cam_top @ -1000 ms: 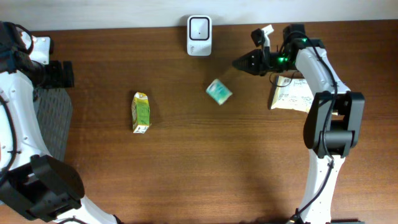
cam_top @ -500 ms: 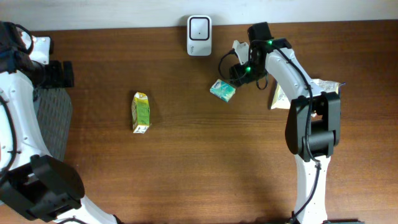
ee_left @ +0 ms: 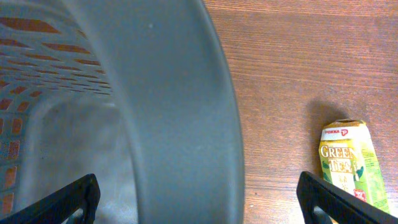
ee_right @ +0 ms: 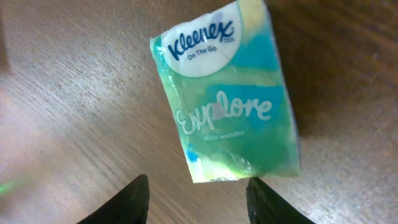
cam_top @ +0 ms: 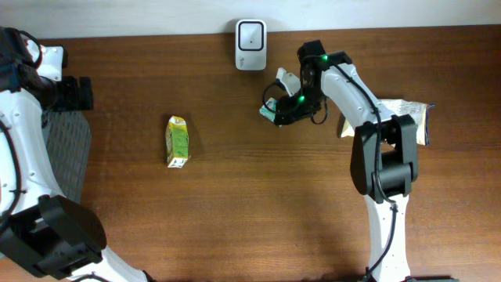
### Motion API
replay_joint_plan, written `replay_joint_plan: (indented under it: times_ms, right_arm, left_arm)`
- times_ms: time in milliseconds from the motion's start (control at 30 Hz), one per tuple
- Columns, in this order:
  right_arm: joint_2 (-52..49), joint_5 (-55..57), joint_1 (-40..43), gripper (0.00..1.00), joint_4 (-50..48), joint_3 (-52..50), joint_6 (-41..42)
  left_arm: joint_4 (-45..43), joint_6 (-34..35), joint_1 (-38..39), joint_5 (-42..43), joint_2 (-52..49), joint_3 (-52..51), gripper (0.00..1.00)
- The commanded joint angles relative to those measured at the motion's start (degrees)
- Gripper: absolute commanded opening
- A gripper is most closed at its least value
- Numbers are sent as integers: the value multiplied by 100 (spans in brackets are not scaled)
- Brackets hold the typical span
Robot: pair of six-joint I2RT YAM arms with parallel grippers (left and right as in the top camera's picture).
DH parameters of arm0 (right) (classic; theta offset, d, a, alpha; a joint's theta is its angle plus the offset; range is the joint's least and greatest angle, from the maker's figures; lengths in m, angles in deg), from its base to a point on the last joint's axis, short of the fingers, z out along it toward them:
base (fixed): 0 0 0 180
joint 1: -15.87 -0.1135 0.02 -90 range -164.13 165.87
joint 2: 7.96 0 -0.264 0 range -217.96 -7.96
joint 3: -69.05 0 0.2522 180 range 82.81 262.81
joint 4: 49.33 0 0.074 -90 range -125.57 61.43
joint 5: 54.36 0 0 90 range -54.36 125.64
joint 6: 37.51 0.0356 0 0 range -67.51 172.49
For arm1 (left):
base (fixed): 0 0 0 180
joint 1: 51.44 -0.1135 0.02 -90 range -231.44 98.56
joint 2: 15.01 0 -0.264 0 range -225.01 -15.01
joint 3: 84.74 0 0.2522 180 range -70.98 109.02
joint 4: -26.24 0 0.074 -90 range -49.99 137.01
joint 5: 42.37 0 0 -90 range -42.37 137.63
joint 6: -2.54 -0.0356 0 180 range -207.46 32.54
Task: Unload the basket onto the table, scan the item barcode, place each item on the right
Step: 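Carry the tissue pack up and hold it over the scanner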
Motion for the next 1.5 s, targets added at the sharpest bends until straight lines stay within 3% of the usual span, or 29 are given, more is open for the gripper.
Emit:
replay_joint_plan:
  times_ms: [0, 100, 233, 300, 600, 667, 733, 800, 900, 1067, 1267, 1367, 1467]
  right_arm:
    - [-74, 264, 160, 49, 11, 590, -76]
    - [-74, 645, 153, 44, -181, 839, -225]
    - [-332, 772, 153, 44, -964, 365, -216]
    - [-409, 767, 153, 39, -949, 323, -153]
    - [-404, 2, -118, 38, -101, 216, 411]
    - [-404, -138, -28, 40, -146, 275, 612]
    - [-404, -402, 46, 50, -142, 389, 610]
    - [-404, -612, 79, 56, -168, 481, 160]
    - [-407, -614, -24, 55, -181, 450, -332]
    - [-409, -544, -299, 55, -527, 48, -413]
    - [-409, -551, -297, 28, -776, -345, -114]
    - [-407, -634, -293, 20, -776, -345, 354]
    - [-391, -1563, -258, 11, -643, -238, 409]
  left_arm:
    - [11, -87, -15, 44, -17, -22, 99]
    - [11, -87, -15, 44, -17, -22, 99]
    - [11, -87, -15, 44, -17, -22, 99]
    - [11, -87, -15, 44, -17, -22, 99]
    - [13, -87, -15, 44, -17, -22, 99]
    - [11, -87, -15, 44, -17, -22, 99]
    - [11, -87, -15, 44, -17, -22, 99]
    - [11, -87, -15, 44, -17, -22, 99]
    - [11, -87, -15, 44, -17, -22, 99]
    - [11, -87, -15, 44, -17, -22, 99]
    - [11, -87, -15, 44, -17, -22, 99]
    - [11, -87, -15, 44, -17, -22, 99]
    - [11, -87, -15, 44, -17, -22, 99]
